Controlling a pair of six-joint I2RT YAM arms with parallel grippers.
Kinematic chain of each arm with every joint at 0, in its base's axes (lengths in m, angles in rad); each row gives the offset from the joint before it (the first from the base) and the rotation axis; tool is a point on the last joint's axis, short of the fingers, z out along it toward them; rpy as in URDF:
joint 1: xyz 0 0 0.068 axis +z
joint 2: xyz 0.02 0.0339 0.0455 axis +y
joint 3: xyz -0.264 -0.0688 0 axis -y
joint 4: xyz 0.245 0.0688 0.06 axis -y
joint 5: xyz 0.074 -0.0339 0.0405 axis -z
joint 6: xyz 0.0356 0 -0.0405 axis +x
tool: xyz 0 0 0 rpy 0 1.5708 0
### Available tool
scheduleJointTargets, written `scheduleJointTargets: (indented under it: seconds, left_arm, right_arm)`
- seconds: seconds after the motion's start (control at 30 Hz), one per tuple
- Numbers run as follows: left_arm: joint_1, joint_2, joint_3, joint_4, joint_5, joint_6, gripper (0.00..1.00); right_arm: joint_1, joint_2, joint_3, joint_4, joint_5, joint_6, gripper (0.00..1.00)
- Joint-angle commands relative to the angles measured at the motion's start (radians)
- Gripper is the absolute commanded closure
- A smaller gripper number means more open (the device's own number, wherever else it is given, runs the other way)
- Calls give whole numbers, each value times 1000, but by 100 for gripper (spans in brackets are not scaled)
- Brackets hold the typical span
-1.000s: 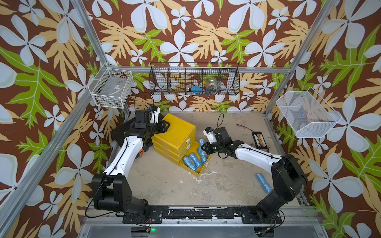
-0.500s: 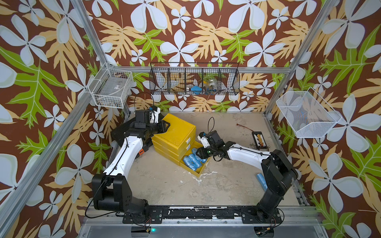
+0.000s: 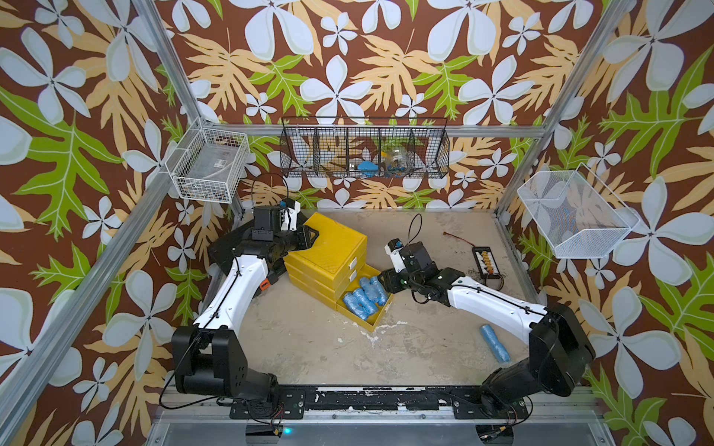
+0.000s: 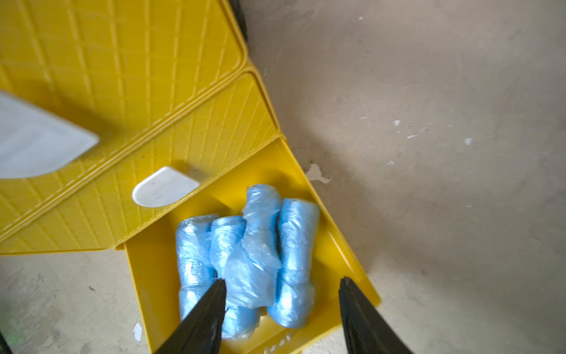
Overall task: Sort the rolls of trash bags by color and place them into the drawer
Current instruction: Place the roll of trash bags in the drawer, then pick up the roll of trash bags from the center of the board.
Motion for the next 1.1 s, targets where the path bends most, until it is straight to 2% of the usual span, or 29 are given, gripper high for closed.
scheduleJointTargets:
  seconds: [0.0,0.17,0.33,0.47,0.7,0.8,0.93,1.07]
  left_arm:
    - [1,-3,2,-50,-6,2,63]
    - [2,-4,-2,-43,5,-2,63]
    - [2,-9,-14,-33,14,-4,63]
    - [1,-16,-29,-15,22,-11,63]
    - [2,-16,-37,15,51,-29,63]
    - [1,-4,-37,18,68,-30,63]
    - [3,-1,-37,20,75,-28,63]
    - [1,0,-25,9,72,-22,63]
  right_arm:
    - [-41,-62,-42,-32,75,40,40]
    - [-158,-171,-144,-46,99,102,41]
    - [-262,-255,-230,-88,176,168,40]
    - [-334,-303,-280,-145,265,222,36]
    - [-450,-346,-345,-327,499,443,23]
    - [-498,-334,-357,-418,544,515,21]
    - [-544,-350,-395,-462,566,560,18]
    - [-614,-373,-441,-423,509,555,16]
